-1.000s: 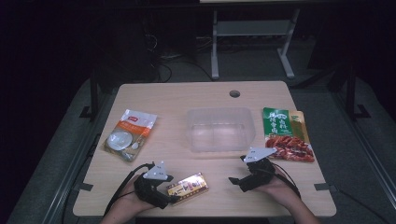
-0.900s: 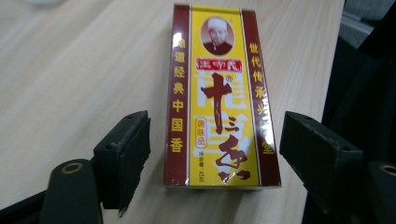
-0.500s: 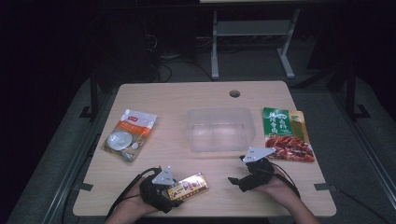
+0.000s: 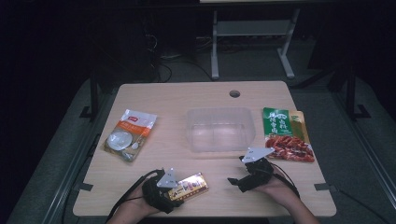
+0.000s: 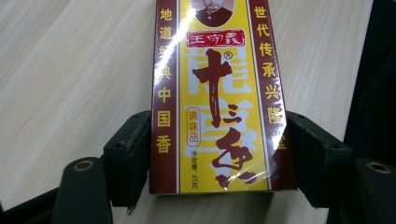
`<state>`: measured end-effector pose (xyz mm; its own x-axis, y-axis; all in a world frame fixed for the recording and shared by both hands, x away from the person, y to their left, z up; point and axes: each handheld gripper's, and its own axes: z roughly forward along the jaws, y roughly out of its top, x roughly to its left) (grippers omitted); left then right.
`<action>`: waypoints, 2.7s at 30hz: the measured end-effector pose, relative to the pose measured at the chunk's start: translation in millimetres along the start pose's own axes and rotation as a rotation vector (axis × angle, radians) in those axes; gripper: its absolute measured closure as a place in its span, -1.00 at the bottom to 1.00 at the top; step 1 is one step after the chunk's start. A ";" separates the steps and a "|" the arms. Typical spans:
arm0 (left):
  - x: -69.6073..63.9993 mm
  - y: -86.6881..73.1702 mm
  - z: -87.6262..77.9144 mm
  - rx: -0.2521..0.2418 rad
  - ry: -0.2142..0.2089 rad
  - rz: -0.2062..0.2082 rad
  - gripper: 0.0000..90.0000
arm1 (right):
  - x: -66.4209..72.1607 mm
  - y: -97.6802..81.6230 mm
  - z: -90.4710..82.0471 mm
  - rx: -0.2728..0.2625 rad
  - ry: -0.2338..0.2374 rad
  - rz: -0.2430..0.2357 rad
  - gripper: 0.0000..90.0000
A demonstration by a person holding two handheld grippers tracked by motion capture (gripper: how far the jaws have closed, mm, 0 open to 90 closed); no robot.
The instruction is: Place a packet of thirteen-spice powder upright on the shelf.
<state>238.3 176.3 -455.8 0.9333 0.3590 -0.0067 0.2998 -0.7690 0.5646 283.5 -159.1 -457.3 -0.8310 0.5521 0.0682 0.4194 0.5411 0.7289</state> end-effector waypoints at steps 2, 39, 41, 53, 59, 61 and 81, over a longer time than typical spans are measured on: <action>0.0 0.7 -0.3 0.010 -0.001 0.001 -0.32 | -0.2 0.0 -0.6 -0.003 -0.002 -0.001 -0.82; 45.6 24.5 -28.1 -0.163 -0.100 0.073 -0.29 | -3.0 23.1 -21.5 -0.087 0.257 -0.114 -0.81; 48.4 28.7 -29.0 -0.174 -0.106 0.088 -0.29 | -4.6 27.1 -22.3 -0.091 0.272 -0.131 -0.81; 55.2 39.4 -25.9 -0.253 -0.121 0.113 -0.29 | -9.3 43.2 -23.5 -0.151 0.309 -0.164 -0.81; 49.9 39.0 -24.8 -0.276 -0.144 0.136 -0.29 | -3.2 52.6 -15.7 -0.184 0.397 -0.177 -0.74; 48.5 39.3 -25.0 -0.281 -0.149 0.145 -0.29 | -0.2 58.6 -11.7 -0.177 0.408 -0.198 -0.72; 41.4 38.0 -26.3 -0.314 -0.205 0.188 -0.29 | 8.0 70.4 0.7 -0.169 0.442 -0.273 -0.54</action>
<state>283.1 175.9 -412.9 0.9955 0.0911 -0.0256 0.0754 -0.6010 0.7956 306.6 -116.1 -405.9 -0.9911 0.0673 0.1146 0.1329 0.4980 0.8569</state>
